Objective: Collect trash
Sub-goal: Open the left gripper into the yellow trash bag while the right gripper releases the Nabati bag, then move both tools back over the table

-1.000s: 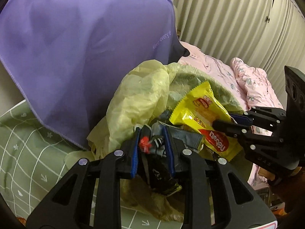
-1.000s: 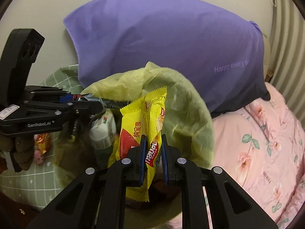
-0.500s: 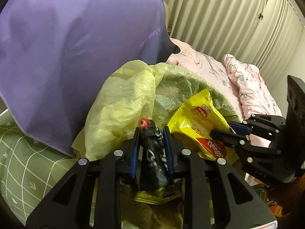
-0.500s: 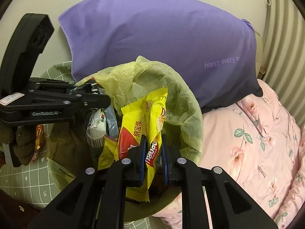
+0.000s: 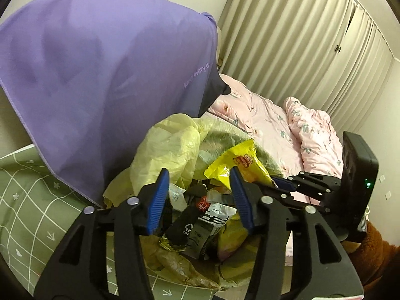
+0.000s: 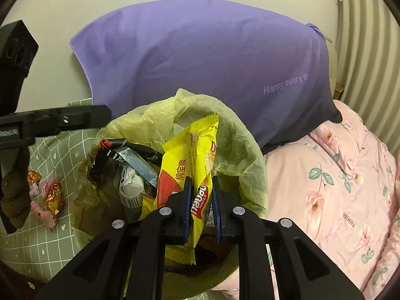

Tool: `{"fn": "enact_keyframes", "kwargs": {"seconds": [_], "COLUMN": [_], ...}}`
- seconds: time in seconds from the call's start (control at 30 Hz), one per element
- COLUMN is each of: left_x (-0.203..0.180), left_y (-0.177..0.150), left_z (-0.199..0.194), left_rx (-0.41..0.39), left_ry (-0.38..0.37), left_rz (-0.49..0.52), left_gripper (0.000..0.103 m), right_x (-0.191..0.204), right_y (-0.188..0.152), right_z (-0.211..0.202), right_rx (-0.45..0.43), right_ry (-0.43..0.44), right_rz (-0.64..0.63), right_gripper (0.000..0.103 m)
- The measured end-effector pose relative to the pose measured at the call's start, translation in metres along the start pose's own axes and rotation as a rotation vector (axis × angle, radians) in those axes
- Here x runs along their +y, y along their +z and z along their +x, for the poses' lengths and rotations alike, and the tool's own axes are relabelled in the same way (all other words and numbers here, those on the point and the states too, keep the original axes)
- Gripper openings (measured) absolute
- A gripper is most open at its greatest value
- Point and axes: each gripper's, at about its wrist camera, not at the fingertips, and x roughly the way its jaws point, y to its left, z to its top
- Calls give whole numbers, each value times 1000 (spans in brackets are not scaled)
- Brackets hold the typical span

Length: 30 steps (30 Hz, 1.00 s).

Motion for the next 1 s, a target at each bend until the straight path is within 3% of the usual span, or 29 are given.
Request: {"fn": "enact_keyframes", "kwargs": {"seconds": [0.1, 0.17, 0.4, 0.53, 0.63, 0.73, 0.8, 1.0], "left_x": [1, 4, 24, 43, 63, 87, 102, 139], "left_y": [0, -2, -22, -49, -76, -107, -128, -189], "left_z": [-8, -16, -52, -79, -96, -118, -139, -204], "left_rx": [-10, -25, -102, -135, -124, -134, -155, -223], "left_ry": [15, 29, 84, 149, 212, 293, 359, 597], "left_rz": [0, -14, -84, -123, -170, -248, -300, -388], "left_gripper": [51, 52, 59, 63, 63, 63, 63, 63], "right_x": [1, 2, 13, 19, 28, 44, 55, 113], "right_y": [0, 0, 5, 11, 16, 22, 24, 21], "right_z": [1, -2, -20, -37, -50, -59, -58, -44], "right_rx": [0, -8, -57, -121, -183, -221, -214, -164], "right_ry": [1, 6, -15, -11, 18, 128, 191, 326], "right_rz": [5, 14, -3, -20, -19, -25, -40, -143], "right_gripper": [22, 33, 33, 44, 48, 60, 64, 65]}}
